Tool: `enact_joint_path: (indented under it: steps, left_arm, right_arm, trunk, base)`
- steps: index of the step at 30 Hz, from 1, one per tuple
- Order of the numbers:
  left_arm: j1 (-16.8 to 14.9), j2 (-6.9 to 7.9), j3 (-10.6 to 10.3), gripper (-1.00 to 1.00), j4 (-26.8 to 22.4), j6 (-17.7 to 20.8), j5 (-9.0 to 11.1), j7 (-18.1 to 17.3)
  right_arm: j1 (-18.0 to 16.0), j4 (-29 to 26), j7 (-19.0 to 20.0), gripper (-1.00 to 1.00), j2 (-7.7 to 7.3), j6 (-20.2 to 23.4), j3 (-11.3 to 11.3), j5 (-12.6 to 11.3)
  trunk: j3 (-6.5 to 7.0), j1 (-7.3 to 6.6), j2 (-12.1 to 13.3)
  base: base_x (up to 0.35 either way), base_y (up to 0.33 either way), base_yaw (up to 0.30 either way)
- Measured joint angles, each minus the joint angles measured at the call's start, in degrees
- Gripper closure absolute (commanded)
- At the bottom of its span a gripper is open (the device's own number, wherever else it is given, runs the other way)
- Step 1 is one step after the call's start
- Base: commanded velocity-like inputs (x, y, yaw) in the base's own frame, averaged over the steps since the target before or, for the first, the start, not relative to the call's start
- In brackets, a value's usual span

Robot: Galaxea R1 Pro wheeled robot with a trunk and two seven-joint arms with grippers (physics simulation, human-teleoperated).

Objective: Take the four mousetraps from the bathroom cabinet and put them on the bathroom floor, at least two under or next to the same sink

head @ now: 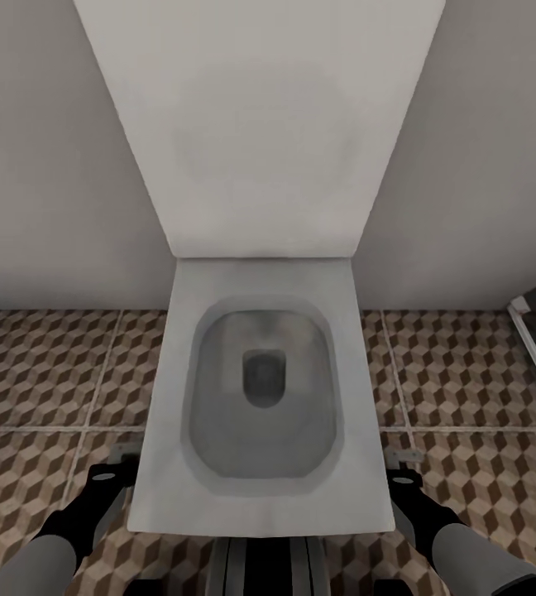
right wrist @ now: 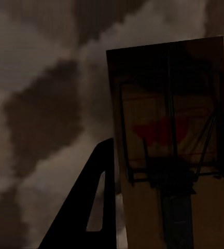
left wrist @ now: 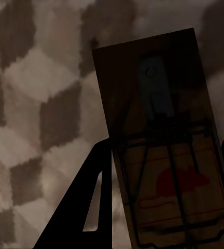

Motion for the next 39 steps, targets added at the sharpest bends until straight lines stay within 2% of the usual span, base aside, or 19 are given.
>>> enact_joint_path:
  steps: [16,25,39]
  left_arm:
    - [0.0,-0.12,0.0,1.00,0.0,0.0,0.0,0.0]
    - [0.0,-0.12,0.0,1.00,0.1,0.0,-0.1,0.0]
    - [0.0,-0.13,0.0,1.00,-0.2,0.0,-0.1,0.0]
  right_arm:
    - [0.0,0.0,0.1,1.00,-0.08,-0.5,0.0,0.0]
    - [0.0,0.0,0.1,1.00,-0.06,-0.5,0.0,0.0]
    - [0.0,0.0,-0.3,1.00,-0.16,-0.7,0.0,0.0]
  trunk:
    - [0.00,0.00,0.0]
    - [0.00,-0.01,0.0]
    - [0.00,0.00,0.0]
  base:
    - [0.004,0.000,0.006]
    - [0.177,0.000,0.000]
    - [0.017,0.000,0.000]
